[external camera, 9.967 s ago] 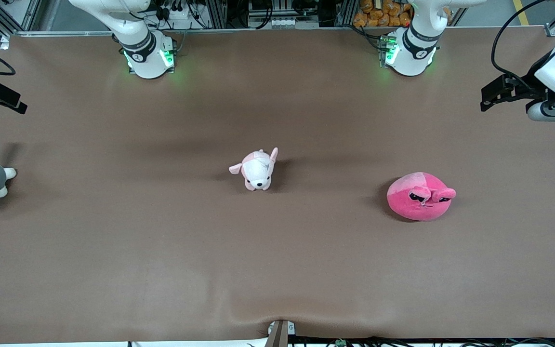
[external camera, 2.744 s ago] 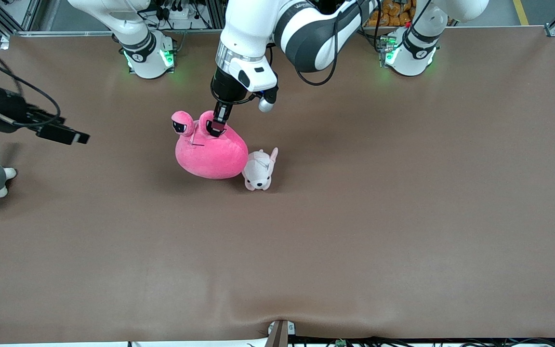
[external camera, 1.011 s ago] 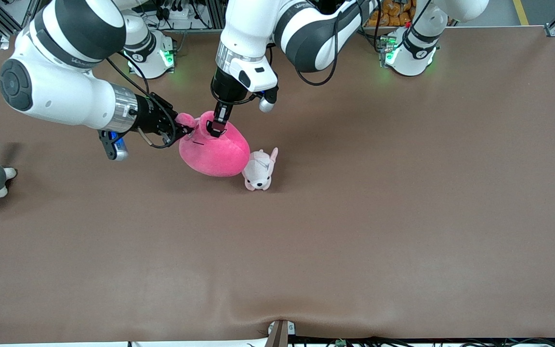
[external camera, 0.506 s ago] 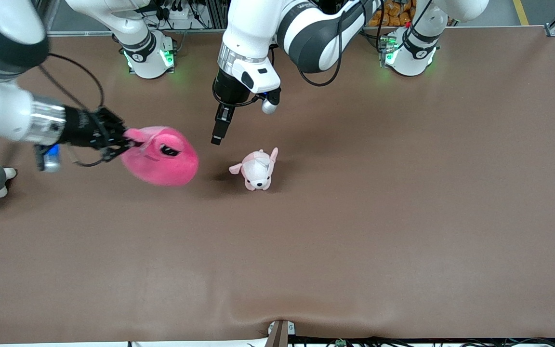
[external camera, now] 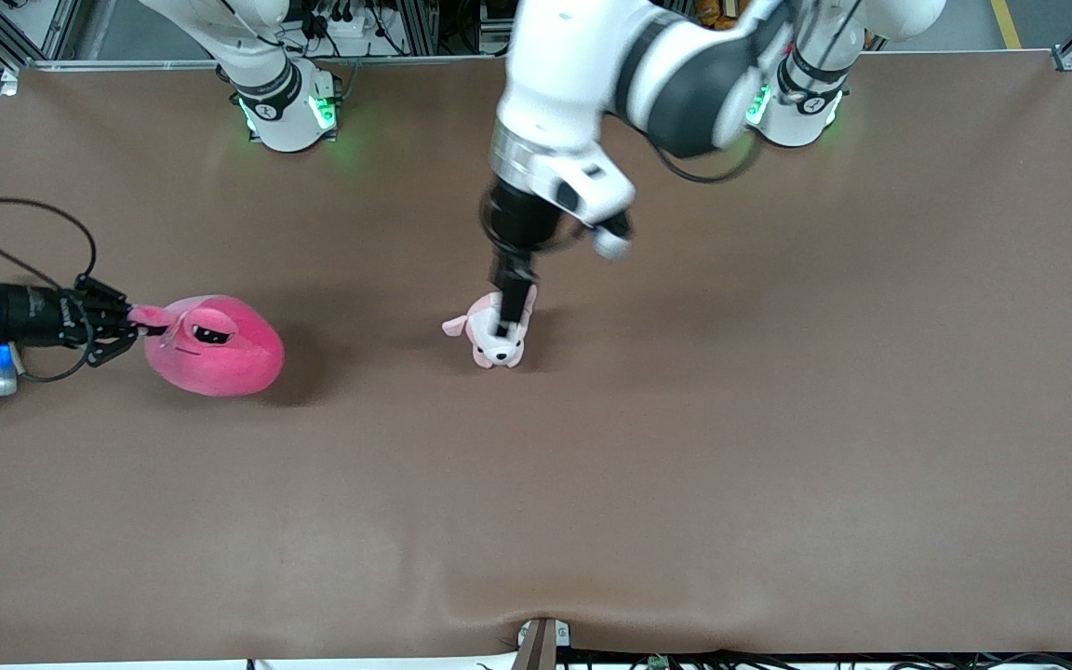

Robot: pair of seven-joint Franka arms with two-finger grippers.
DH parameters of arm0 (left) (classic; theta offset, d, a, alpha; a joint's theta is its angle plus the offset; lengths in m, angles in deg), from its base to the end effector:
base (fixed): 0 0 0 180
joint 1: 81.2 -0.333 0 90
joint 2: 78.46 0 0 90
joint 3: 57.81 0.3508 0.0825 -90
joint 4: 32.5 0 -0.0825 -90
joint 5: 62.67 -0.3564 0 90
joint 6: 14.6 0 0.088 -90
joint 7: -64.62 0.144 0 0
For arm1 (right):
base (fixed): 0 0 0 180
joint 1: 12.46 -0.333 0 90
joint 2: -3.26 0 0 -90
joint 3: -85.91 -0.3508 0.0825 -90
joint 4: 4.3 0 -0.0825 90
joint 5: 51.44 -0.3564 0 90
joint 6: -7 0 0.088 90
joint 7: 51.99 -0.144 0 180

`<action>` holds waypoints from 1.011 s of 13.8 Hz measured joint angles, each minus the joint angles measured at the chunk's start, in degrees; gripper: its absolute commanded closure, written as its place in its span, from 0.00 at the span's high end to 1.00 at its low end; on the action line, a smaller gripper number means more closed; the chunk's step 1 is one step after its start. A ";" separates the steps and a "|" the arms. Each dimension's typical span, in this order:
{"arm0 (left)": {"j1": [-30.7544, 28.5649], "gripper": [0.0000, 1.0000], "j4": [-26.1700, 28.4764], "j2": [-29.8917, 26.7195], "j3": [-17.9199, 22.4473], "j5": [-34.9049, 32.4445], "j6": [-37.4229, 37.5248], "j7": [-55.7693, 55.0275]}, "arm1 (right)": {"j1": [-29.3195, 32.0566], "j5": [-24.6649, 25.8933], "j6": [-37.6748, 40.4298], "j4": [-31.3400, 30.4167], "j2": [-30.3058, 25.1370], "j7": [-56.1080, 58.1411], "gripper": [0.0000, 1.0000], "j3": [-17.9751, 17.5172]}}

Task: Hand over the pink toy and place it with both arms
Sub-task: 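Lower the pink toy with the right gripper while the left gripper withdraws, then release the pink toy on the table and raise the right gripper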

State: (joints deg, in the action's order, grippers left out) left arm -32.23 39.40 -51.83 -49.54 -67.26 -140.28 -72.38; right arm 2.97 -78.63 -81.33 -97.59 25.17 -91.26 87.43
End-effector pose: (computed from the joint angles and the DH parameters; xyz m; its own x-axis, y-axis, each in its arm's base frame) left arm 0.5468 -0.4969 0.5535 0.0049 0.9721 -0.2345 0.9050 0.0954 0.4146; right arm 0.5798 -0.1049 0.3964 0.3823 -0.6995 -0.6038 -0.8874 -0.4600 -0.0290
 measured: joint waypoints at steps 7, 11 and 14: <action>-14.48 1.00 0.17 -1.31 0.13 -0.03 9.19 16.85 | 1.83 5.48 -4.93 1.98 10.93 14.46 1.00 -0.19; -21.22 1.00 1.93 -2.89 -0.03 -0.03 10.09 27.92 | 0.94 7.22 2.86 11.57 10.55 14.76 1.00 -1.27; -25.09 1.00 5.33 -6.37 -0.14 0.13 10.24 38.04 | -1.10 13.01 11.14 22.50 9.47 14.85 1.00 -1.65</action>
State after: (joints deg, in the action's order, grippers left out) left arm -57.31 44.73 -58.20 -49.68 -67.13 -130.04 -34.33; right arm 1.87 -65.63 -70.19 -75.10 34.64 -76.41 85.78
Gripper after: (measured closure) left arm 0.000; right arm 0.145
